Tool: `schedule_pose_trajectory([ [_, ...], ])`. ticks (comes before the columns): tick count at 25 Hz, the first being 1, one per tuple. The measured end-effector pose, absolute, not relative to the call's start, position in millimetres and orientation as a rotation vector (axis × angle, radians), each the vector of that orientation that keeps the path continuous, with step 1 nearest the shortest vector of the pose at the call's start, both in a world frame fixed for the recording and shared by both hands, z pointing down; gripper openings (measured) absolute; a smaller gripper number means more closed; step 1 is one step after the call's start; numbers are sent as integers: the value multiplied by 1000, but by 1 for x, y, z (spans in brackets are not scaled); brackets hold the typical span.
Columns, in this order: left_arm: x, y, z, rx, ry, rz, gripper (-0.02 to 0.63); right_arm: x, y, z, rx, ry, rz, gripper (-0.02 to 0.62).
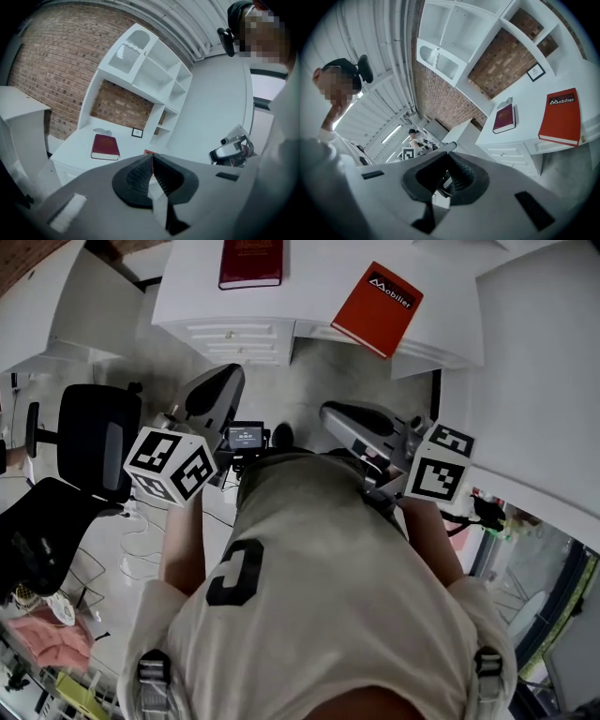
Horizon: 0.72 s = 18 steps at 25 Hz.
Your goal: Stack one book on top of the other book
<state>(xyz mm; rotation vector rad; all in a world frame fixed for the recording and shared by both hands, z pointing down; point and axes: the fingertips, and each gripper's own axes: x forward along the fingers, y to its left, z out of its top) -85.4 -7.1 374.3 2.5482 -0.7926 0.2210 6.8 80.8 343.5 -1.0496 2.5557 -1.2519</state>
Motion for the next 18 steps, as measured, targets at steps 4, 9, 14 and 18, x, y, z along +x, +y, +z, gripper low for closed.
schedule_pose_trajectory([
  [4, -98, -18, 378, 2532, -796, 215, 5, -2, 75, 346, -1062, 2568, -1277, 9],
  [9, -86, -20, 379, 2533, -757, 221, 5, 4, 70, 347, -1082, 2537, -1281, 8],
  [14, -66, -25, 376, 2556, -729, 246, 5, 19, 60, 350, -1062, 2498, -1296, 8],
  [18, -45, -33, 375, 2547, -754, 263, 5, 44, 47, 351, -1026, 2464, -1307, 9],
])
